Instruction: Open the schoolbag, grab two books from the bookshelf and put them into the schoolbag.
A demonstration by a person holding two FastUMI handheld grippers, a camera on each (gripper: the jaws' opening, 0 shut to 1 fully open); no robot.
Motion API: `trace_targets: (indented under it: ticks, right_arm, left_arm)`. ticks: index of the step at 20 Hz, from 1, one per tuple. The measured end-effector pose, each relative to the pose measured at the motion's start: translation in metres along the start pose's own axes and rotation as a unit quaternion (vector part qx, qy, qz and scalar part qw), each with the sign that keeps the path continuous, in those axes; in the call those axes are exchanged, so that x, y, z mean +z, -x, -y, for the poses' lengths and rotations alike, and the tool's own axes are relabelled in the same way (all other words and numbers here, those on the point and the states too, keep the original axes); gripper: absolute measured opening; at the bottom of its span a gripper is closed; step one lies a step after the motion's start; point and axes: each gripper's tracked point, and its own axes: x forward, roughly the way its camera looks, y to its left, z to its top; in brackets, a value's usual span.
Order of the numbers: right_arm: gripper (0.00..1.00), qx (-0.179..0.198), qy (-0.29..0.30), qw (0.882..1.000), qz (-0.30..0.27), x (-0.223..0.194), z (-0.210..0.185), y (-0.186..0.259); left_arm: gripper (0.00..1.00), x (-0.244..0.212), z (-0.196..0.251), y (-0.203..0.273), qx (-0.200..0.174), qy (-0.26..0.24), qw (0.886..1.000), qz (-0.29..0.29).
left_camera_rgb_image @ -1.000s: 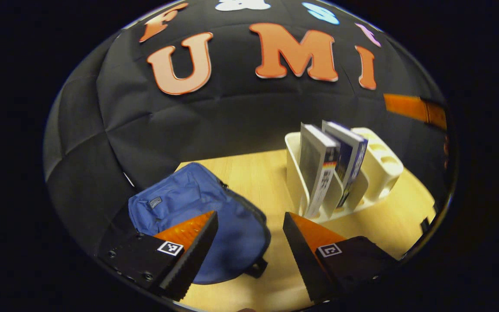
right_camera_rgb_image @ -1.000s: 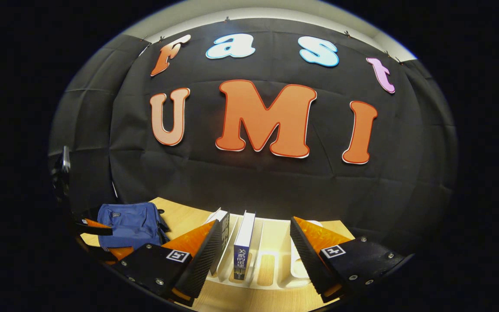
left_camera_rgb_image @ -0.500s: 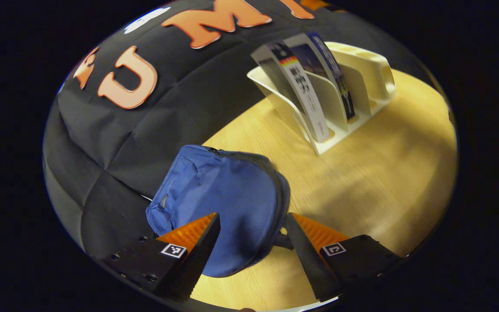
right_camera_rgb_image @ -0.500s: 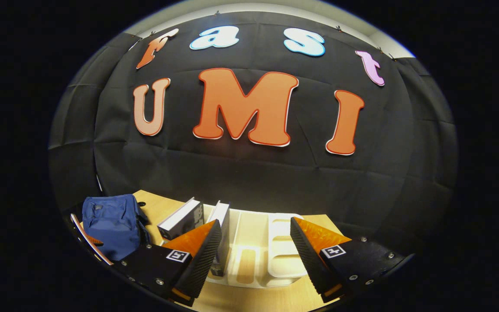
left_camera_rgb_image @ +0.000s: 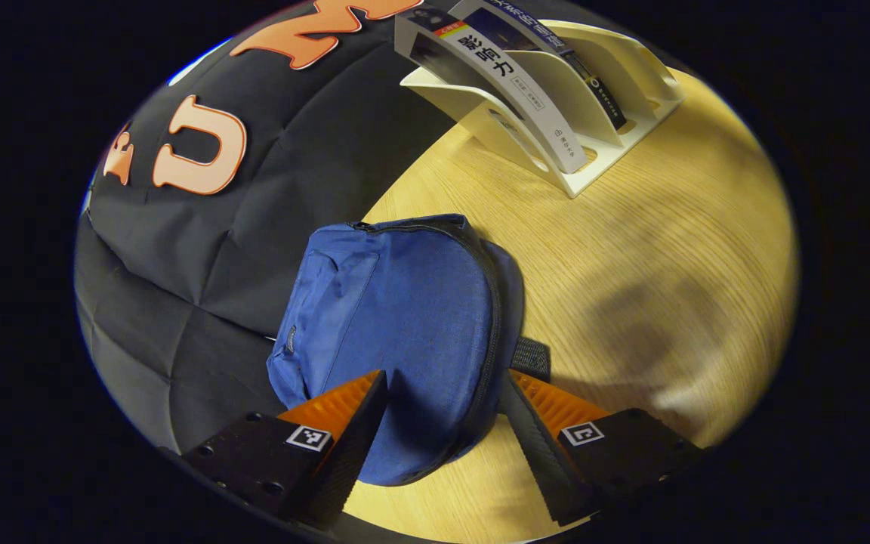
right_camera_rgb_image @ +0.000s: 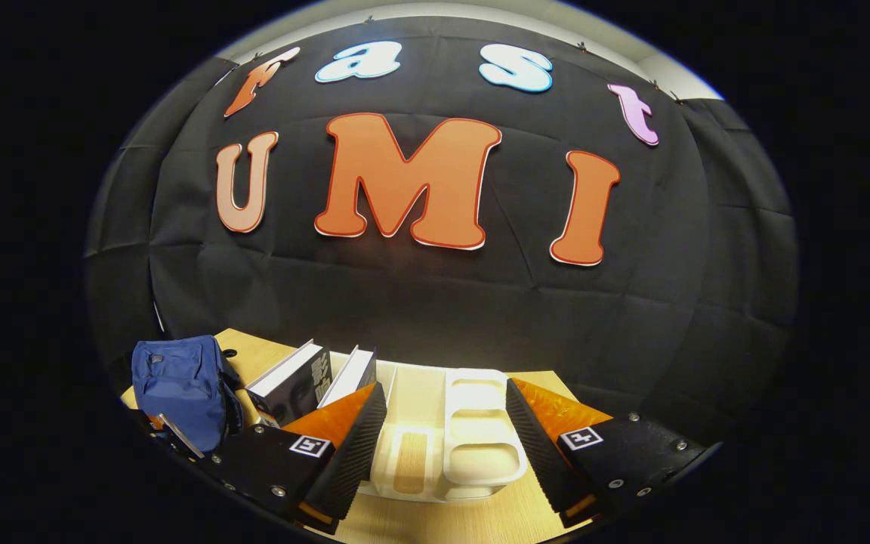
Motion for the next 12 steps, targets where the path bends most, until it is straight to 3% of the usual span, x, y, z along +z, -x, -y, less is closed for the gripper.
trace_targets:
  ticks: [5, 9, 10, 11, 12]
  right_arm:
    - [0.94, -0.001, -0.006, 1.0, 0.005, 0.004, 0.001, 0.002]
    - [0.94, 0.001, -0.008, 1.0, 0.01, 0.006, -0.002, 0.006]
    - [0.94, 0.003, -0.008, 1.0, 0.012, 0.008, -0.003, 0.007]
    - [0.94, 0.007, -0.008, 1.0, 0.011, 0.008, -0.005, 0.007]
    - [0.94, 0.012, -0.009, 1.0, 0.009, 0.009, -0.008, 0.008]
  left_arm:
    - [0.88, 0.006, -0.025, 0.0, 0.018, -0.009, 1.0, -0.001]
    - [0.8, 0.009, -0.012, -0.005, 0.001, -0.018, 1.0, -0.005]
    - [0.73, 0.012, -0.014, -0.002, 0.003, -0.019, 1.0, 0.001]
    - [0.55, 0.016, -0.018, 0.0, 0.007, -0.019, 1.0, 0.008]
    - [0.45, 0.02, -0.023, 0.005, 0.012, -0.023, 1.0, 0.013]
